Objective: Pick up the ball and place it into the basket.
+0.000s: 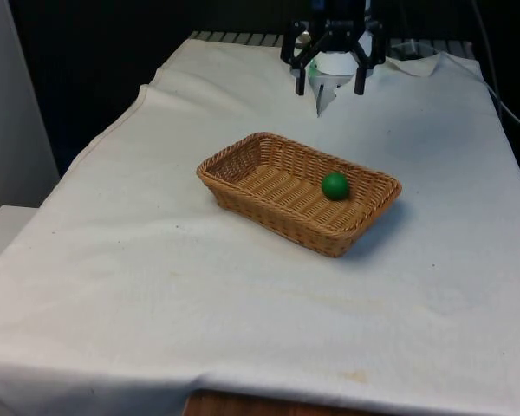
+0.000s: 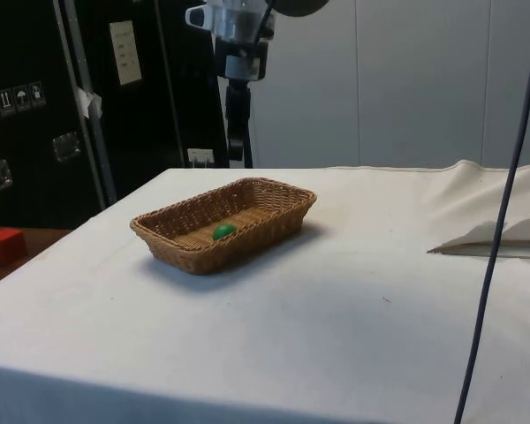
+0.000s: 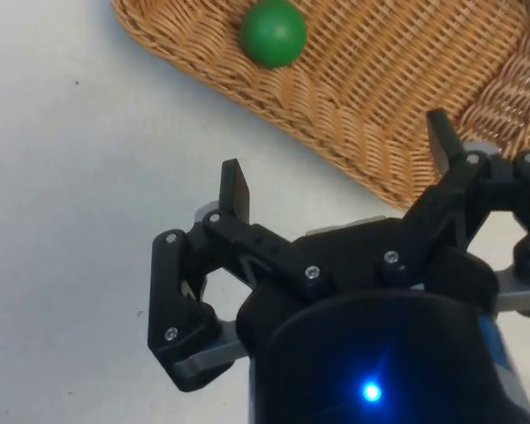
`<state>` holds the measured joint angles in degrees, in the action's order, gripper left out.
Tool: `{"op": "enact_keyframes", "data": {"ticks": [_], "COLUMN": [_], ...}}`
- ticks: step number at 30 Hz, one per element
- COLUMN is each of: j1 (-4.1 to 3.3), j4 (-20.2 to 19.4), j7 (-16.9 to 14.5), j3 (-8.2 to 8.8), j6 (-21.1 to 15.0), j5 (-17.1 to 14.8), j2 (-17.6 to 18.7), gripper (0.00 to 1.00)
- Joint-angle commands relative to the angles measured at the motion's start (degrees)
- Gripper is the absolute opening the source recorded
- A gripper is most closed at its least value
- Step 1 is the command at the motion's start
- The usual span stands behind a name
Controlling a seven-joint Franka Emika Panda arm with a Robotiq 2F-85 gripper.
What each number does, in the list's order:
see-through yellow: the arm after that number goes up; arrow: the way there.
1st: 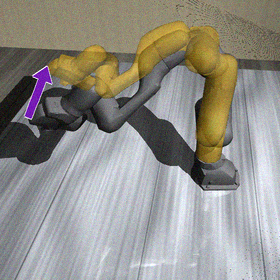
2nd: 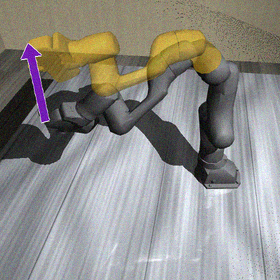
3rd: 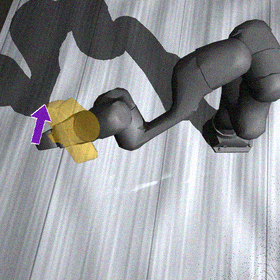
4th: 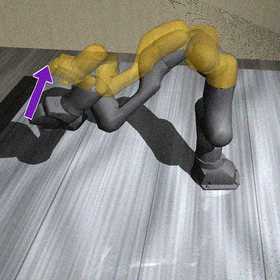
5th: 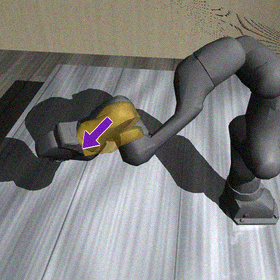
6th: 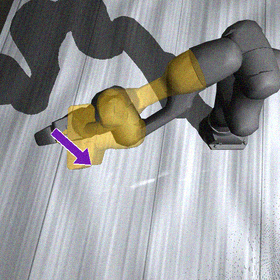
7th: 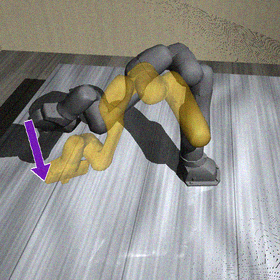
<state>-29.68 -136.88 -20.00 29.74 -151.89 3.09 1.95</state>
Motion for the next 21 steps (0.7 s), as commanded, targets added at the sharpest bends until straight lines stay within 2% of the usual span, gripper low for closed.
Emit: {"op": "enact_keyframes", "data": {"ticks": [1,4,5,6,10,13,14,15,16,20,21], "j1": [0.11,0.17,0.06,0.23,0.34,0.34,0.23,0.34,0.34,0.34,0.29], "j4": [0.46,0.57,0.29,0.57,0.69,0.69,0.34,0.63,0.52,0.34,0.17], "j7": [1.83,2.98,1.6,3.55,4.47,5.27,4.01,5.56,6.13,7.73,6.99], "j3": [0.34,0.34,0.0,0.34,0.29,0.17,0.0,0.17,0.17,0.11,0.0], "j6": [0.29,0.63,0.17,0.92,1.83,2.23,2.12,2.35,2.35,2.18,2.29], "j5": [2.35,3.5,1.6,3.95,4.3,4.18,2.86,4.13,3.9,3.44,2.86], "j2": [0.29,-0.06,-0.06,-0.34,-1.09,-1.49,-1.89,-1.55,-1.6,-1.26,-1.6], "gripper": [1.0,1.0,1.0,1.0,1.0,1.0,1.0,1.0,1.0,1.0,1.0]}}
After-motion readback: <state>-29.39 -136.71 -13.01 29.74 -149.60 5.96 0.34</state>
